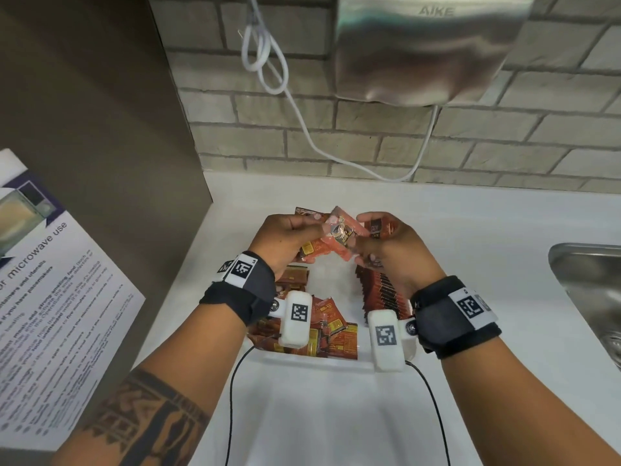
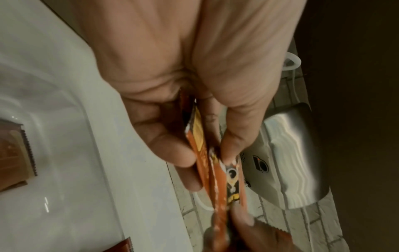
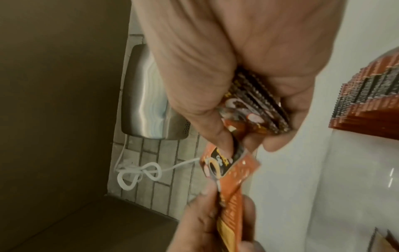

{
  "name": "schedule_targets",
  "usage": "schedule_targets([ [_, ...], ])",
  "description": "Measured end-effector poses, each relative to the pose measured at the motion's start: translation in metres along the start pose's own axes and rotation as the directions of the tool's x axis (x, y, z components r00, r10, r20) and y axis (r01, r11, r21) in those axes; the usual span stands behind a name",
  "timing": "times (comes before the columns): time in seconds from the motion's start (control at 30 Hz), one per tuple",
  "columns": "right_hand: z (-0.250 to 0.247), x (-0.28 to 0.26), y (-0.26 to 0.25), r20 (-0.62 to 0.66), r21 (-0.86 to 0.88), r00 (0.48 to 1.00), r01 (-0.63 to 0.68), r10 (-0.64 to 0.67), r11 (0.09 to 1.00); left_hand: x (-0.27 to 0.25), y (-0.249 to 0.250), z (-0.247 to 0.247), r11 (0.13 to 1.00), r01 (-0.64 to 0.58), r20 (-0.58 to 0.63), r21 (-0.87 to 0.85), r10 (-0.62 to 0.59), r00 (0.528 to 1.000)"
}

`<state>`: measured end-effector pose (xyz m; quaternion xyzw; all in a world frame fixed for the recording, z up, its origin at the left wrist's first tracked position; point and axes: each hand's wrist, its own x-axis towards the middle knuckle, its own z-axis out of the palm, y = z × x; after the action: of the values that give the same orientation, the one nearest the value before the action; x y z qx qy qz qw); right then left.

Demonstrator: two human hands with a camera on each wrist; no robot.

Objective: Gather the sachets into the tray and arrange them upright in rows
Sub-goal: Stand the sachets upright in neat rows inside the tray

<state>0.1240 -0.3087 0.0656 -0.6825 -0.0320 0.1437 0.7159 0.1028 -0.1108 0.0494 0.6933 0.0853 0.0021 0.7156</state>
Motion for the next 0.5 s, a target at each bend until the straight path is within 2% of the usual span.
schedule_targets([
  [0.1, 0.000, 0.004, -0.004, -0.083, 0.110, 0.994, 0.075, -0.066, 0.991, -0.001, -0.004, 0.000, 0.997, 0.032, 0.088, 0.066, -0.037, 0.995],
  [0.2, 0.009, 0.006, -0.005, -0.100, 0.130, 0.988, 0.129, -0.116, 0.983, -0.005, -0.007, 0.006, 0.993, 0.072, 0.172, 0.092, -0.088, 0.981],
  [0.33, 0.023, 0.007, 0.001, -0.060, 0.102, 0.991, 0.126, -0.120, 0.987, -0.006, -0.008, 0.012, 0.992, 0.115, 0.157, -0.055, -0.105, 0.982],
  [0.5, 0.027, 0.009, 0.004, -0.017, 0.049, 0.989, 0.148, -0.147, 0.988, -0.005, -0.008, 0.011, 0.993, 0.112, 0.188, 0.024, -0.115, 0.975],
])
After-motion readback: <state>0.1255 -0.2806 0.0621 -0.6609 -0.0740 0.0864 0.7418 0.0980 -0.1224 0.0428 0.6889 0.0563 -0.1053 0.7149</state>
